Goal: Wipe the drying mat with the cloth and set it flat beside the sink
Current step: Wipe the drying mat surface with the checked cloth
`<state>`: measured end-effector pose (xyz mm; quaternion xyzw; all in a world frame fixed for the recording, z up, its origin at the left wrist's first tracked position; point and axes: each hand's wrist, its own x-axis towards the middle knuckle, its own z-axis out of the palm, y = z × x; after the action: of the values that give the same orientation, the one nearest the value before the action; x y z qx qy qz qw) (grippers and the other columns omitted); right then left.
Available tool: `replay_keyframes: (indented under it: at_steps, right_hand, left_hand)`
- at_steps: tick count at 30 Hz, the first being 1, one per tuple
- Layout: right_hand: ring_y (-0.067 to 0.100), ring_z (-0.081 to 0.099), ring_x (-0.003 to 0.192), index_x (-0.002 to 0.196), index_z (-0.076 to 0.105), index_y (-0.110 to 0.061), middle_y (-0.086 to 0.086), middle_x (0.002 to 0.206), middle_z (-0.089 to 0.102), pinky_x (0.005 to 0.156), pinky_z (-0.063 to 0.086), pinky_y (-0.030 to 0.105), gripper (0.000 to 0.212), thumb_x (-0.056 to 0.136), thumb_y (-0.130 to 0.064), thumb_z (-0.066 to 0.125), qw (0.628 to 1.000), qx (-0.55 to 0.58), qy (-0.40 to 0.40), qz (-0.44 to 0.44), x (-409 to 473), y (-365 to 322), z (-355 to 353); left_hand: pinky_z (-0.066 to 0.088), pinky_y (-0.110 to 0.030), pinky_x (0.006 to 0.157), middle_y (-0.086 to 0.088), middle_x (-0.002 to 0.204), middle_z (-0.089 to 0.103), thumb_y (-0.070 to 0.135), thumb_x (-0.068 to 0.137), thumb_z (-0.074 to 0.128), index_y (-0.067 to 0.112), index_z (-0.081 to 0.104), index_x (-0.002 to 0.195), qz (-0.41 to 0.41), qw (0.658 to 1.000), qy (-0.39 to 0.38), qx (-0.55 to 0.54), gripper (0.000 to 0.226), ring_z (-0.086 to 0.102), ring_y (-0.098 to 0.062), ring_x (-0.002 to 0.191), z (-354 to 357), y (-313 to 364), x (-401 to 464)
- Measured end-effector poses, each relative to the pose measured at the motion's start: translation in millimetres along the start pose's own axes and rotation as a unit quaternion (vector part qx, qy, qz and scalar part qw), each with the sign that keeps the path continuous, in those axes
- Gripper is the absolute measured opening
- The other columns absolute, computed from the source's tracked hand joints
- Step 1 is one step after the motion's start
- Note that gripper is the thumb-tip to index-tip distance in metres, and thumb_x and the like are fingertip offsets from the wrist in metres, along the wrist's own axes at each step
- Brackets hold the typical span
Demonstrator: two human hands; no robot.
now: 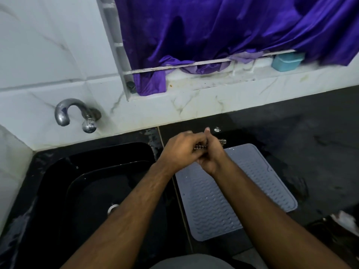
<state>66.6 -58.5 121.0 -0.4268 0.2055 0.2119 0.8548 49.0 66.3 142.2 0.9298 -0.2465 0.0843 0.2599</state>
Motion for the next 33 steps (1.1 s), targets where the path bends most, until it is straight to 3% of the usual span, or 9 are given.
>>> replay_keyframes:
  at_steps: [2,7,11,17,20,22,27,30,33]
  right_hand:
    - [0.025,0.074,0.077,0.104,0.066,-0.003,0.016,0.088,0.075,0.064,0.058,0.036,0.053,0.106,-0.047,0.036,0.999,0.01,0.042,0.0,4,-7,-10]
    - [0.038,0.06,0.116,0.135,0.051,-0.002,0.025,0.13,0.06,0.103,0.048,0.053,0.048,0.107,-0.038,0.038,0.989,0.074,0.128,0.001,21,-28,-67]
    - [0.038,0.064,0.112,0.134,0.055,-0.004,0.021,0.129,0.063,0.091,0.055,0.048,0.044,0.105,-0.036,0.047,0.98,0.004,0.198,-0.021,37,-48,-132]
    - [0.037,0.064,0.108,0.124,0.062,-0.001,0.017,0.118,0.067,0.095,0.053,0.047,0.047,0.096,-0.039,0.06,0.851,-0.247,0.422,-0.195,64,-93,-198]
    - [0.041,0.06,0.111,0.126,0.062,-0.007,0.02,0.121,0.064,0.098,0.049,0.05,0.047,0.097,-0.043,0.053,0.762,-0.44,0.415,-0.232,79,-104,-220]
    - [0.038,0.053,0.124,0.137,0.053,-0.011,0.017,0.138,0.054,0.107,0.041,0.052,0.049,0.099,-0.041,0.051,0.71,-0.542,0.383,-0.234,88,-101,-227]
    - [0.025,0.016,0.152,0.158,0.023,-0.017,0.007,0.166,0.019,0.122,0.016,0.05,0.064,0.101,-0.033,0.046,0.613,-0.756,0.187,-0.133,114,-57,-237]
    - [0.028,0.002,0.154,0.16,0.012,-0.015,0.009,0.168,0.005,0.122,0.012,0.052,0.071,0.099,-0.029,0.046,0.55,-0.8,0.213,-0.111,122,-31,-231]
    - [0.029,0.003,0.154,0.159,0.016,-0.017,0.008,0.168,0.008,0.12,0.016,0.053,0.068,0.099,-0.029,0.044,0.538,-0.804,0.233,-0.096,123,-25,-214]
  left_hand:
    - [0.052,-0.036,0.067,0.011,0.081,0.067,0.028,0.088,0.068,0.027,0.066,0.09,-0.012,0.997,-0.048,-0.06,0.002,0.062,-0.008,0.076,8,1,8]
    - [0.053,-0.033,0.066,0.012,0.085,0.071,0.031,0.097,0.055,0.03,0.069,0.098,-0.093,0.989,-0.032,-0.11,0.014,0.064,-0.003,0.075,52,-1,14]
    - [0.051,-0.036,0.092,0.003,0.12,0.07,0.029,0.098,0.057,0.025,0.068,0.121,-0.15,0.984,-0.082,-0.041,0.025,0.062,-0.016,0.108,98,-12,7]
    - [0.03,-0.04,0.116,-0.003,0.159,0.036,0.041,0.099,0.056,0.022,0.044,0.15,-0.182,0.965,-0.186,0.02,0.056,0.034,-0.023,0.142,157,-1,10]
    - [0.016,-0.042,0.122,-0.002,0.168,0.014,0.054,0.097,0.053,0.026,0.026,0.158,-0.172,0.96,-0.215,0.042,0.072,0.016,-0.023,0.152,175,5,23]
    - [0.009,-0.044,0.124,-0.001,0.169,0.001,0.062,0.095,0.05,0.029,0.013,0.161,-0.177,0.95,-0.249,0.057,0.083,0.004,-0.022,0.155,188,6,25]
    - [0.004,-0.049,0.125,0.003,0.168,-0.014,0.069,0.091,0.05,0.032,-0.001,0.161,-0.196,0.933,-0.29,0.081,0.094,-0.009,-0.02,0.155,213,-1,12]
    - [0.004,-0.048,0.125,0.005,0.168,-0.012,0.072,0.088,0.05,0.034,0.001,0.161,-0.198,0.937,-0.276,0.076,0.096,-0.009,-0.018,0.155,217,-5,12]
    - [0.004,-0.046,0.124,0.006,0.168,-0.011,0.079,0.086,0.045,0.036,0.001,0.16,-0.191,0.942,-0.264,0.077,0.097,-0.009,-0.016,0.155,219,-10,8]
